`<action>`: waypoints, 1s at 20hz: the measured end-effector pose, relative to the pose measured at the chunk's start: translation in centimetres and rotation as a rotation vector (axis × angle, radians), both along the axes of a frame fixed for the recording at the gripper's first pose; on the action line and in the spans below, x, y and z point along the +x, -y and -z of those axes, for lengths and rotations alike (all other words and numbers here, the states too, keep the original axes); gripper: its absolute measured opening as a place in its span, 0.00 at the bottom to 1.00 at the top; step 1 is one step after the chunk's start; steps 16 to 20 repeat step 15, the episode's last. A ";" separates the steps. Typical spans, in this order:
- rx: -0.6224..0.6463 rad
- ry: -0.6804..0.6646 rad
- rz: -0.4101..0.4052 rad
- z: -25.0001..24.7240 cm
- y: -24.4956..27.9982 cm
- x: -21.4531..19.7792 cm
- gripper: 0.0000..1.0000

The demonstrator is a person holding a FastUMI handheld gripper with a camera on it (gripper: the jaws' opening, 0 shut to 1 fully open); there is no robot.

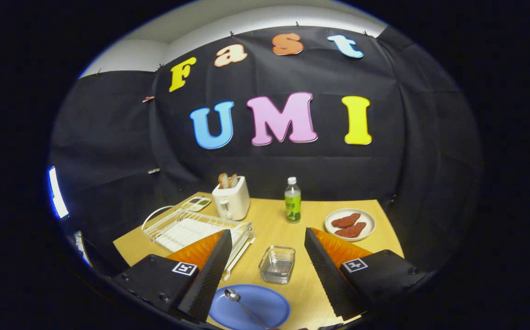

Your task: Take the plate from the dish rack, then take the spoon from the basket and place it into the plate.

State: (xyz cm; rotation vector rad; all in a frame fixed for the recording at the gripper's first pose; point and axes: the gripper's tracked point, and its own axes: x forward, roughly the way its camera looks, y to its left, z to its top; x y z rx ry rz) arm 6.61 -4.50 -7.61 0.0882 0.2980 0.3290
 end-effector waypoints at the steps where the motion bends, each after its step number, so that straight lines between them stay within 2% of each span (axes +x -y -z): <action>1: -0.012 0.024 0.046 -1.2 0.8 0.1 0.98; 5: -0.049 0.124 0.227 -6.4 4.2 -0.7 0.98; 11: -0.039 0.161 0.371 -8.4 5.6 -3.6 0.98; 15: -0.032 0.145 0.412 -7.8 5.5 -5.2 0.98; 20: -0.032 0.145 0.412 -7.8 5.5 -5.2 0.98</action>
